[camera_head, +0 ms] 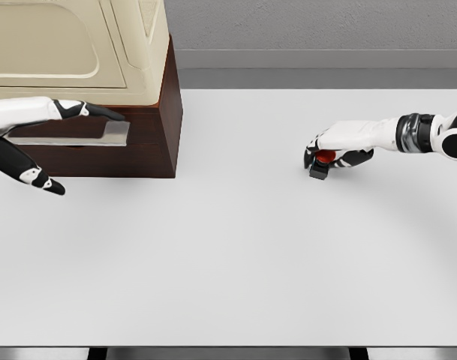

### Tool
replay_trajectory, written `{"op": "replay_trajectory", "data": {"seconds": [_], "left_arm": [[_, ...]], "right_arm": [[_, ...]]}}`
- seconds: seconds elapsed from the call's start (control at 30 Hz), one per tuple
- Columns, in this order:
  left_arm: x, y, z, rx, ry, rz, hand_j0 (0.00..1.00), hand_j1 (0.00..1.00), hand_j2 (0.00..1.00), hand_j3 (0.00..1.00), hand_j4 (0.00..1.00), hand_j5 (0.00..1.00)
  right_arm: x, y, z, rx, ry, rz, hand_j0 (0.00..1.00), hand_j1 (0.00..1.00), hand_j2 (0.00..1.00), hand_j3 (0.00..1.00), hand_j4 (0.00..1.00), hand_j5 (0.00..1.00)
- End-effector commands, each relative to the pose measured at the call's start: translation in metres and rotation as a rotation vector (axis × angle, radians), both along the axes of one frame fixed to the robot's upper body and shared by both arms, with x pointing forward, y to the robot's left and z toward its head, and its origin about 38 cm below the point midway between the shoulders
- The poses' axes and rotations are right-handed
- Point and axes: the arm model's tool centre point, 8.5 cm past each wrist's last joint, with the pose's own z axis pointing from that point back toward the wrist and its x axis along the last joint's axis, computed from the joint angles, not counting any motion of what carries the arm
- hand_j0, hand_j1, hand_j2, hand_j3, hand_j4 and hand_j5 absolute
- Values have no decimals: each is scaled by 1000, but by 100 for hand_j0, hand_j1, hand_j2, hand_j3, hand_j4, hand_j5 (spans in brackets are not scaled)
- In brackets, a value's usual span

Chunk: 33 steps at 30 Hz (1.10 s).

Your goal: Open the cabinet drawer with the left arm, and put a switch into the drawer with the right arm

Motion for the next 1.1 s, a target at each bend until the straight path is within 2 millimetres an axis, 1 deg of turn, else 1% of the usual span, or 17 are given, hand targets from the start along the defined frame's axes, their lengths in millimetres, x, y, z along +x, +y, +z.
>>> {"op": "replay_trajectory", "data": {"seconds": [0.0, 0.03, 0.07, 0.17, 0.27, 0.37, 0.47, 0.5, 0.57, 0.7, 0.87, 0.93, 1.0, 1.07], "left_arm": [[4, 2, 1, 8, 31, 50, 100, 100, 100, 100, 100, 100], [5, 2, 0, 7, 33, 51, 100, 100, 100, 100, 100, 100], [4, 2, -4, 8, 45, 50, 100, 100, 100, 100, 100, 100], [4, 1, -6, 18, 37, 46, 100, 100, 100, 100, 100, 100], [5, 0, -11, 59, 18, 38, 100, 100, 100, 100, 100, 100], [6, 0, -3, 76, -22, 40, 100, 100, 100, 100, 100, 100], [6, 3, -3, 64, -32, 53, 100, 100, 100, 100, 100, 100], [5, 6, -5, 59, -28, 62, 100, 100, 100, 100, 100, 100], [4, 9, -3, 46, -38, 72, 100, 100, 100, 100, 100, 100], [5, 9, 1, 44, -49, 74, 100, 100, 100, 100, 100, 100], [6, 6, -3, 42, -48, 67, 100, 100, 100, 100, 100, 100], [6, 5, -7, 43, -38, 65, 100, 100, 100, 100, 100, 100], [5, 9, -6, 33, -48, 79, 100, 100, 100, 100, 100, 100], [4, 14, -9, 39, -47, 100, 100, 100, 100, 100, 100, 100]], "right_arm": [[0, 0, 0, 0, 1, 0, 48, 48, 48, 48, 48, 48], [0, 0, 0, 0, 1, 2, 48, 48, 48, 48, 48, 48], [0, 0, 1, 1, 0, 1, 47, 47, 47, 47, 47, 47], [-1, 2, 3, 5, -5, 18, 44, 44, 44, 44, 44, 44], [-2, 4, 5, 9, -12, 41, 42, 42, 42, 42, 42, 42], [0, 6, 12, 12, -26, 53, 42, 42, 42, 42, 42, 42], [0, 7, 17, 14, -38, 74, 41, 41, 41, 41, 41, 41], [-1, 10, 21, 14, -48, 84, 41, 41, 41, 41, 41, 41], [-5, 18, 30, 17, -69, 118, 41, 41, 41, 41, 41, 41], [-10, 34, 48, 23, -111, 177, 41, 41, 41, 41, 41, 41], [-20, 56, 64, 7, -148, 265, 41, 41, 41, 41, 41, 41], [-26, 63, 67, 11, -158, 295, 41, 41, 41, 41, 41, 41], [-31, 71, 72, 15, -172, 324, 41, 41, 41, 41, 41, 41], [-33, 74, 75, 19, -177, 337, 41, 41, 41, 41, 41, 41]]}}
